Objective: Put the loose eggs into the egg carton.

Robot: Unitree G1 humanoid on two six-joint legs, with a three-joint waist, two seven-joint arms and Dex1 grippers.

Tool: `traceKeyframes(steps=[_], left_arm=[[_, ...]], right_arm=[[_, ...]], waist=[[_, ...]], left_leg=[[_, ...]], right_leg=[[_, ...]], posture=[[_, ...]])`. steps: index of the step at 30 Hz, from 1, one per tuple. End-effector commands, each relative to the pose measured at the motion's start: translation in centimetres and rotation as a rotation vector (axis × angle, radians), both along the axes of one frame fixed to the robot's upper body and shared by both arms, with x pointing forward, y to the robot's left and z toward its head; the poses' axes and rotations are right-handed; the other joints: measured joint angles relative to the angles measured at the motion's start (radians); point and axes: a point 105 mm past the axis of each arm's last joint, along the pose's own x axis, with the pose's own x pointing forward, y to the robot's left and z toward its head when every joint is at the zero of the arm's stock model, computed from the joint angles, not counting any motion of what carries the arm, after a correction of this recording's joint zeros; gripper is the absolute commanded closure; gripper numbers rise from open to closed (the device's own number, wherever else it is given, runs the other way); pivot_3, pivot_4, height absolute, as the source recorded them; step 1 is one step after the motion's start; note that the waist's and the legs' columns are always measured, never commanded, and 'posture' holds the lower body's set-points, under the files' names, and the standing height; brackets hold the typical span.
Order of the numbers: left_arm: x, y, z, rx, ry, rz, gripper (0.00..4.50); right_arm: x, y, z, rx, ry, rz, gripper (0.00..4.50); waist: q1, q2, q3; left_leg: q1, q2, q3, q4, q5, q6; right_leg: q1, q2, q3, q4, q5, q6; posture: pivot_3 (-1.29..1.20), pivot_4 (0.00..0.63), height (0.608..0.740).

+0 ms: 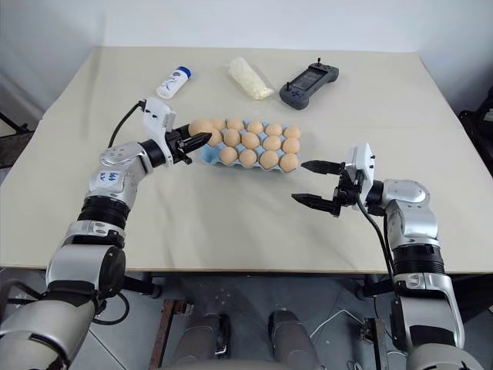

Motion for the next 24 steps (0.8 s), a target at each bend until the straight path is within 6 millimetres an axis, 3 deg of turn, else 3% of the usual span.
traceKeyframes(steps=[1,10,18,24], left_arm=[[0.4,0.4,1.5,0.027,-0.058,0.009,2.95],[0.7,0.5,2.5,-0.037,-0.09,0.0,0.04],[0.6,0.4,2.5,-0.05,-0.082,-0.013,0.01],[0.2,3.6,3.6,-0.114,-0.114,0.069,0.01]], right_arm=[[-0.4,-0.7,1.6,0.019,-0.061,-0.022,0.0],[-0.4,-0.7,1.5,0.021,-0.057,-0.032,0.0],[-0.1,-0.4,1.5,0.021,-0.056,-0.025,0.0],[-0.2,-0.5,1.8,0.026,-0.064,-0.027,0.0]], waist=[[0.002,0.0,0.0],[0.004,0.0,0.0],[0.004,0.0,0.0],[-0.001,0.0,0.0]], left_leg=[[0.0,0.0,0.0,0.0,0.0,0.0],[0.0,-0.001,0.0,0.002,0.0,0.0],[0.0,-0.001,0.0,0.002,0.0,0.0],[0.0,0.0,0.0,0.001,0.0,0.0]], right_leg=[[0.0,0.0,0.0,0.0,0.0,0.0],[0.0,-0.001,0.0,0.001,0.0,0.0],[0.0,-0.001,0.0,0.001,0.0,0.0],[0.0,-0.001,0.0,0.001,0.0,0.0]], posture=[[0.0,0.15,0.74],[0.0,0.15,0.74],[0.0,0.15,0.74],[0.0,0.15,0.74]])
